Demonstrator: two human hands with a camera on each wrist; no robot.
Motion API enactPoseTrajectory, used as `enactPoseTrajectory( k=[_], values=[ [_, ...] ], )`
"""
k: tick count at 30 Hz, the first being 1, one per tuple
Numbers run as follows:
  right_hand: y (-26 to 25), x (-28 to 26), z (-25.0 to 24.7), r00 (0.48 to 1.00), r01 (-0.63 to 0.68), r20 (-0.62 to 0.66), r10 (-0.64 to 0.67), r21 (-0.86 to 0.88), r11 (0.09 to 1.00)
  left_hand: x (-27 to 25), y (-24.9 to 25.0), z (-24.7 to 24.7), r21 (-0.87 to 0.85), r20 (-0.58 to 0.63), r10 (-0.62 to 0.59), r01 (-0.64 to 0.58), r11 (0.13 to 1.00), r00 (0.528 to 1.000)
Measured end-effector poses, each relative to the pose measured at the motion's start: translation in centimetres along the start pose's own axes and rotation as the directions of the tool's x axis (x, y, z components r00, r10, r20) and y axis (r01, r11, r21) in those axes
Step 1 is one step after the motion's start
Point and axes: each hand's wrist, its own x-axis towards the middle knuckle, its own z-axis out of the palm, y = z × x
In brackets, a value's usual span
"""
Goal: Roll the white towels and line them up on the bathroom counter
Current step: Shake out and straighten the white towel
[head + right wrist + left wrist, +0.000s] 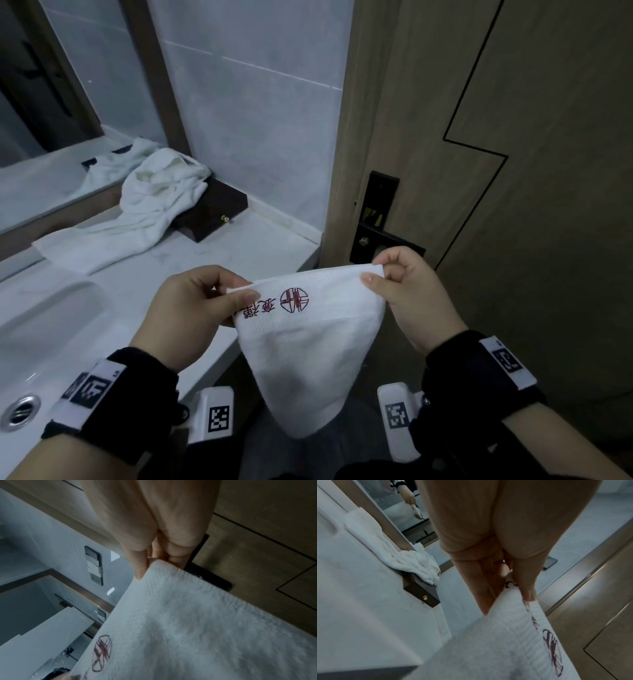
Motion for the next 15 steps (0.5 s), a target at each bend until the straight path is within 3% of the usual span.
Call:
enactPoseTrajectory(
  k=[8,15],
  values=[
    [2.1,1.4,3.2,0.985,-0.054,0.166,0.051,0.013,0.998,-2.1,-3.1,-2.8,0.014,-0.130,-0.021,0.023,1.000,0.991],
    [3.2,1.3,7.0,0.944,-0.128,0.321,0.071,0.160,0.979,-5.4,-5.6,-4.8,0.060,-0.215,-0.067,0.081,0.995,0.974]
  ],
)
